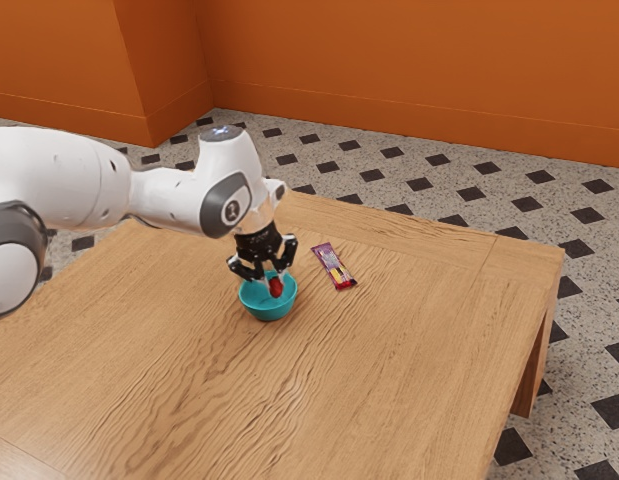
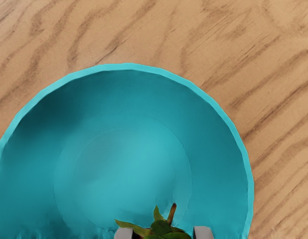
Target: Take strawberry from the bowl
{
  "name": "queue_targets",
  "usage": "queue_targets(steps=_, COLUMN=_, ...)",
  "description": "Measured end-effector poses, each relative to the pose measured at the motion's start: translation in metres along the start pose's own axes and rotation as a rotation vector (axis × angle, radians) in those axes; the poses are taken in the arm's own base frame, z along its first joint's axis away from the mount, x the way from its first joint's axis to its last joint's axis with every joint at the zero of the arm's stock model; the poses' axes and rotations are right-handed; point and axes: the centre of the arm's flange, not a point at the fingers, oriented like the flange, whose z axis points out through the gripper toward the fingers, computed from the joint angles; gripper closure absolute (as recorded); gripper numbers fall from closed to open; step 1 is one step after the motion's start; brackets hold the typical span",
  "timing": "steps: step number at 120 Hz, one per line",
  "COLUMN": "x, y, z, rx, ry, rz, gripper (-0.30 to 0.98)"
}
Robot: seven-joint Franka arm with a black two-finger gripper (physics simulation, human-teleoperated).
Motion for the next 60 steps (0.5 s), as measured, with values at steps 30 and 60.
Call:
queue_targets(steps=30, x=-0.09, y=-0.021, z=-0.027, rx=0.016, ry=-0.069, rz=0.076, gripper=0.67)
queue_targets(steps=60, x=-0.137, y=-0.025, z=0.021, rx=0.081, ry=-0.16, rz=0.09, gripper=0.66)
